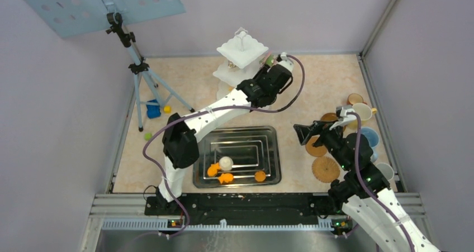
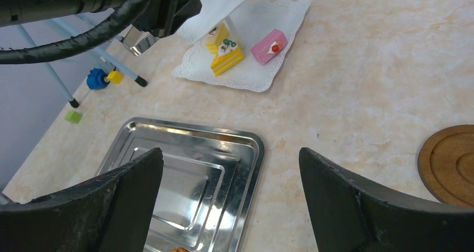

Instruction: Serve the afternoon tea

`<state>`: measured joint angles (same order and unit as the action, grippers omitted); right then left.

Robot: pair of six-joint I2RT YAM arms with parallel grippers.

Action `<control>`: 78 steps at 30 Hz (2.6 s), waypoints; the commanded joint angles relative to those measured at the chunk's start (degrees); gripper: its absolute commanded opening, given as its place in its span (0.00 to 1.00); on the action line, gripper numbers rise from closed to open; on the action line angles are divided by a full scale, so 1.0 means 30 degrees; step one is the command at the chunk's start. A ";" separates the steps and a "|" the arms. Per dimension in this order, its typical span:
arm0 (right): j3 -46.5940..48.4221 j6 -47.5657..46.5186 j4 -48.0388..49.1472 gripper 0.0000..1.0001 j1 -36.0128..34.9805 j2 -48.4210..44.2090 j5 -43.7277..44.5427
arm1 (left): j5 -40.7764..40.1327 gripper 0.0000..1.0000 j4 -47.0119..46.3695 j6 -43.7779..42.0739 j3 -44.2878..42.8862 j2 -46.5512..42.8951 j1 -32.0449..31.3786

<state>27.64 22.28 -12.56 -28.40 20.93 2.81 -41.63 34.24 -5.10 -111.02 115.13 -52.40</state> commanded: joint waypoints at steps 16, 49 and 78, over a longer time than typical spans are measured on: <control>0.0399 0.0131 0.0283 0.90 -0.0144 -0.0180 0.0104 | 0.0036 0.57 0.1165 0.0714 -0.1672 0.1025 0.0944; 0.0479 0.0446 0.0593 0.90 -0.0149 -0.0017 -0.0288 | 0.9740 0.61 0.4450 0.4643 0.2607 -0.6617 0.0153; -0.0151 0.0307 0.1993 0.90 -0.0146 0.0927 -0.0735 | 1.4973 0.56 1.5455 1.0552 1.2014 -1.1502 0.0182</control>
<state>26.92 23.64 -9.23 -28.40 23.81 0.80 1.69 77.89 25.56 -75.24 79.59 -51.86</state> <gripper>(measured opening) 0.898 0.570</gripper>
